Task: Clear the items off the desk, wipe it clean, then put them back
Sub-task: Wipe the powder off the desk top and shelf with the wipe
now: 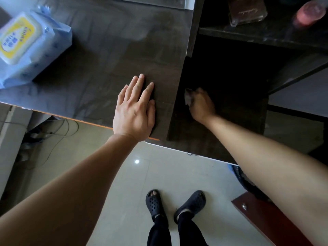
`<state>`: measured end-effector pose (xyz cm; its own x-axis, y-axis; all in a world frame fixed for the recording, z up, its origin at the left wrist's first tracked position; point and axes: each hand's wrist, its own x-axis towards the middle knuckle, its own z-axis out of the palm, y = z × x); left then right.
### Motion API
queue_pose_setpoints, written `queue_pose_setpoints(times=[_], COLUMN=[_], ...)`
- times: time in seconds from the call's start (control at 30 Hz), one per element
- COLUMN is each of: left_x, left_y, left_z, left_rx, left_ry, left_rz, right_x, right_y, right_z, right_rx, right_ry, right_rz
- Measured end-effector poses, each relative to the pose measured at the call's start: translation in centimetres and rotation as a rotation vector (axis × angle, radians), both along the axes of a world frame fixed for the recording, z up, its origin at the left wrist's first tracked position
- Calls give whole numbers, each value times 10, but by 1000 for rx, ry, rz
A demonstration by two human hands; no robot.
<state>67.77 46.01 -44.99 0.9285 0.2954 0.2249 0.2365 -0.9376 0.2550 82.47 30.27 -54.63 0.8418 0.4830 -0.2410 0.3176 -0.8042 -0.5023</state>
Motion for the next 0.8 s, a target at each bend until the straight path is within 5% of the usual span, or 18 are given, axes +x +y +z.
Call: queue_pose_setpoints(times=[0.23,0.33,0.47,0.6,0.7,0.8], left_x=[2,2,2,2,2,1], left_y=[-2,-2,-2,-2,-1,-1], left_z=[-1,1,0,0,0,1], left_rx=[4,1,-5,-6,-18,-19], left_ry=[-4,11,-7,-12,-5,15], left_rz=[3,9,2,-15,-20,-30], right_x=[-129,-175,-131,-72,-131,-203], right_y=[-29,-57,-62,-58,-50,-56], right_z=[-1,7,6,0,1,1], right_rx=[57,94,188,-123,-26,67], right_ry=[-62,129,156,-42,-111,93], right_rz=[239,508,156,-151,1,208])
